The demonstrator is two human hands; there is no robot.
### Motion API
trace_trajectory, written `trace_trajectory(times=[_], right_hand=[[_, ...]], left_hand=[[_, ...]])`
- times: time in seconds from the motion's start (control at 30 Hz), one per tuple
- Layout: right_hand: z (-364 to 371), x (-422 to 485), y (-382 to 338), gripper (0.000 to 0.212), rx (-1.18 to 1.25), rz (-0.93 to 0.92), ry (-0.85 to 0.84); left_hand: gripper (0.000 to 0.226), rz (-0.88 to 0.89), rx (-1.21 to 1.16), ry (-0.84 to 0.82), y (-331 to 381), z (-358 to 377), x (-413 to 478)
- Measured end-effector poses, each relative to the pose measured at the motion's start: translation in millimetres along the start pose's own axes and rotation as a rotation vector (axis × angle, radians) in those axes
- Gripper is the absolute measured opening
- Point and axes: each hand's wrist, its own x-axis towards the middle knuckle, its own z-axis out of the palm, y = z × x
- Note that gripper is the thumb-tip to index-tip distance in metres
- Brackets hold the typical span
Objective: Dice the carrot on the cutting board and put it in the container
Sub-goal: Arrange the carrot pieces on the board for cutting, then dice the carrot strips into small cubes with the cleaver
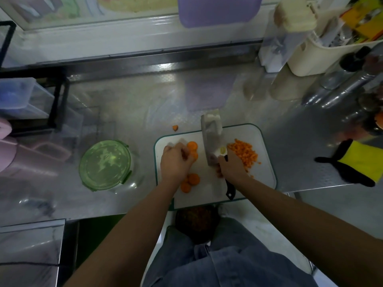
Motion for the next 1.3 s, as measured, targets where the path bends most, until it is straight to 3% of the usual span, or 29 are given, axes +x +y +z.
trace_trajectory(times=[0.13,0.33,0.53,0.73,1.0,1.3], right_hand=[[-0.6,1.9,0.3,0.028,-0.041,0.001,-0.024],[0.3,6.2,4.8,0.020,-0.083,-0.018,-0.005],[2.1,7.0,4.2,0.016,-0.167,-0.030,0.031],[0.9,9.5,5.7,0.025,-0.249,-0.058,0.054],[-15.1,-0.2,17.8,0.020,-0.238,-0.160,0.103],[-35.7,-17.2,31.9,0.030,-0.206,-0.130,0.219]], left_hand=[[0.009,-0.059,-0.050,0.037,5.5,0.8,15.3],[0.010,-0.143,0.113,0.078,9.7,8.3,30.3],[0.045,0.095,0.246,0.004,11.8,7.5,27.0],[0.031,0.177,0.385,-0.023,12.2,4.6,31.2],[0.031,0.306,0.741,-0.130,26.6,2.1,14.4],[0.037,0.441,0.585,-0.102,34.9,11.1,-11.3]])
